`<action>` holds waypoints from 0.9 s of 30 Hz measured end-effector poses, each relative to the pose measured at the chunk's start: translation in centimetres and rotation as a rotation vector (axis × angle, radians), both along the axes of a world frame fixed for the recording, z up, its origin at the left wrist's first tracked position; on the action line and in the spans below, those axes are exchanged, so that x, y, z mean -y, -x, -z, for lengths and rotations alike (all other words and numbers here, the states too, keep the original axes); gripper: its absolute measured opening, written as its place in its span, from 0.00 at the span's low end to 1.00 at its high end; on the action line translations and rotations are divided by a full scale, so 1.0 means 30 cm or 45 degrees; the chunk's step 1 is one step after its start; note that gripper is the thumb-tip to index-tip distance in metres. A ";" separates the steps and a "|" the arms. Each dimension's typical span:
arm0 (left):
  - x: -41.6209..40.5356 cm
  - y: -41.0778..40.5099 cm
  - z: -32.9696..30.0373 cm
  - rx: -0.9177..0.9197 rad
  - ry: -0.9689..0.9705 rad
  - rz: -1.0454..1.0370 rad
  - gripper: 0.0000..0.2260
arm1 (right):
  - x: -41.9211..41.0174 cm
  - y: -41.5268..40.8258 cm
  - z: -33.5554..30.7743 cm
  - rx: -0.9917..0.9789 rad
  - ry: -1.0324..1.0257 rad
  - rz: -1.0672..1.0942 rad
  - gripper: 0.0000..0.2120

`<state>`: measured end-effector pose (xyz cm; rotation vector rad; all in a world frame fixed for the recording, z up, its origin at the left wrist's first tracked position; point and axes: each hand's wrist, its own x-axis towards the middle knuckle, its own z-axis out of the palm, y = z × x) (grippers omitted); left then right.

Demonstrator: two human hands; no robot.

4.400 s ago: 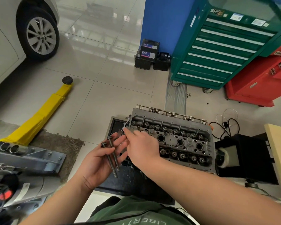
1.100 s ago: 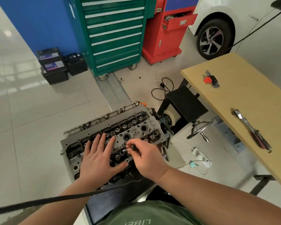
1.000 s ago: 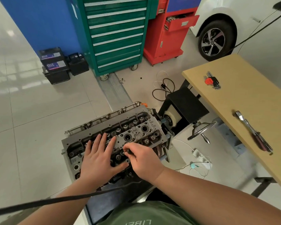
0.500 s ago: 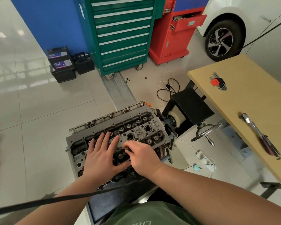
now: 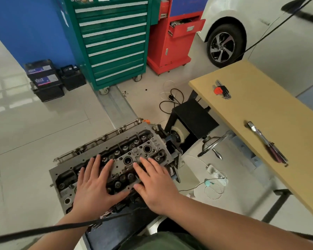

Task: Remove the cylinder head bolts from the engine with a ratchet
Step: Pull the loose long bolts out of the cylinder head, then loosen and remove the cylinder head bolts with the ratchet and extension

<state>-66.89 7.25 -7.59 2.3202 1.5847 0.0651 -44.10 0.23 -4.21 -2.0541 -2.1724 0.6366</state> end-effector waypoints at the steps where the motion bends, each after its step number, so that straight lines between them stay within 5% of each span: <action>1: -0.009 -0.006 -0.006 0.040 0.044 -0.033 0.54 | 0.020 -0.053 -0.008 -0.030 -0.034 0.088 0.28; 6: -0.036 -0.181 -0.092 0.214 0.017 -0.018 0.36 | 0.163 -0.443 0.000 0.016 0.039 0.725 0.20; 9: -0.056 -0.384 -0.187 0.433 -0.023 0.165 0.19 | 0.266 -0.729 0.018 0.073 0.176 1.056 0.18; 12: -0.082 -0.628 -0.271 0.437 0.198 0.437 0.08 | 0.348 -1.023 0.031 0.180 0.230 1.198 0.17; 17: -0.089 -1.095 -0.246 0.237 0.697 0.660 0.03 | 0.391 -1.518 0.051 0.236 0.220 1.438 0.17; 24: -0.023 -1.653 -0.113 0.214 1.122 0.467 0.08 | 0.334 -1.983 0.198 0.266 0.389 1.320 0.33; 27: 0.021 -1.804 -0.071 0.192 1.254 0.365 0.08 | 0.296 -2.067 0.262 0.271 0.491 1.182 0.32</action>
